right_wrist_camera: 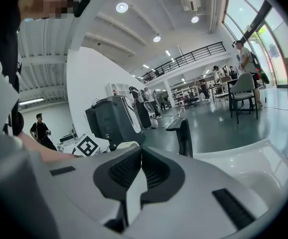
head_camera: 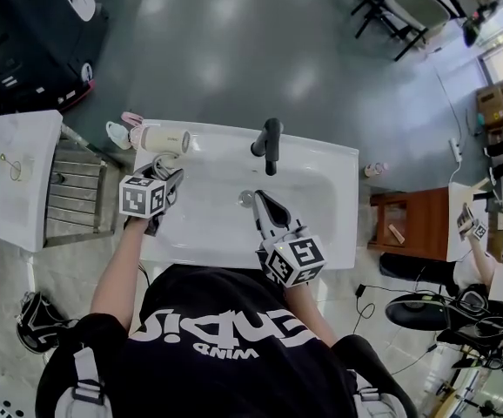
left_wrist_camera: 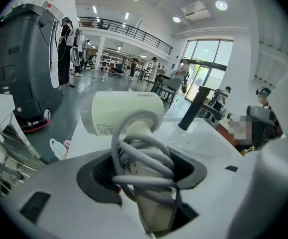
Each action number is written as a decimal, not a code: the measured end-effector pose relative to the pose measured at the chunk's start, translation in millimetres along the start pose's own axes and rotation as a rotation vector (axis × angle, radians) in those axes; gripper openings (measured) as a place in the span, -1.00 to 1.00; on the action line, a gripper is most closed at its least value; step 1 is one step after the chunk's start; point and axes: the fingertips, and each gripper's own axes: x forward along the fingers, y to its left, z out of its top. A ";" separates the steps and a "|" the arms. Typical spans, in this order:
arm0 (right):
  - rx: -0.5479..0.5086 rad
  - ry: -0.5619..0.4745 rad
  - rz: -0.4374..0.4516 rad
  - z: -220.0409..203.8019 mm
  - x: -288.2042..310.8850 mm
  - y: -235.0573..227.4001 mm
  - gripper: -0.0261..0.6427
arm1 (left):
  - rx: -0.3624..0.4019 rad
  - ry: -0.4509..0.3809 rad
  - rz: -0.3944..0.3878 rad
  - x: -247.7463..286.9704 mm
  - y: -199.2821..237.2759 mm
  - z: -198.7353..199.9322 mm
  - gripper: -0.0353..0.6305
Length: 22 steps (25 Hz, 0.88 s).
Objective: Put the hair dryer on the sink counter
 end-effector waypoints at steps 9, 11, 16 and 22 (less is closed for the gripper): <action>0.004 -0.002 -0.015 -0.8 -5.7 -11.9 -0.87 | 0.027 0.049 0.005 9.9 3.4 -8.4 -0.04; 0.005 -0.004 -0.017 0.2 -6.5 -13.1 -0.87 | 0.035 0.061 0.007 10.9 3.7 -10.4 -0.04; 0.007 -0.013 -0.020 1.4 -6.5 -13.9 -0.87 | 0.060 0.091 0.018 12.9 8.6 -17.0 -0.04; 0.007 -0.012 -0.027 2.1 -6.9 -15.6 -0.87 | 0.101 0.124 0.043 14.1 13.5 -19.5 -0.04</action>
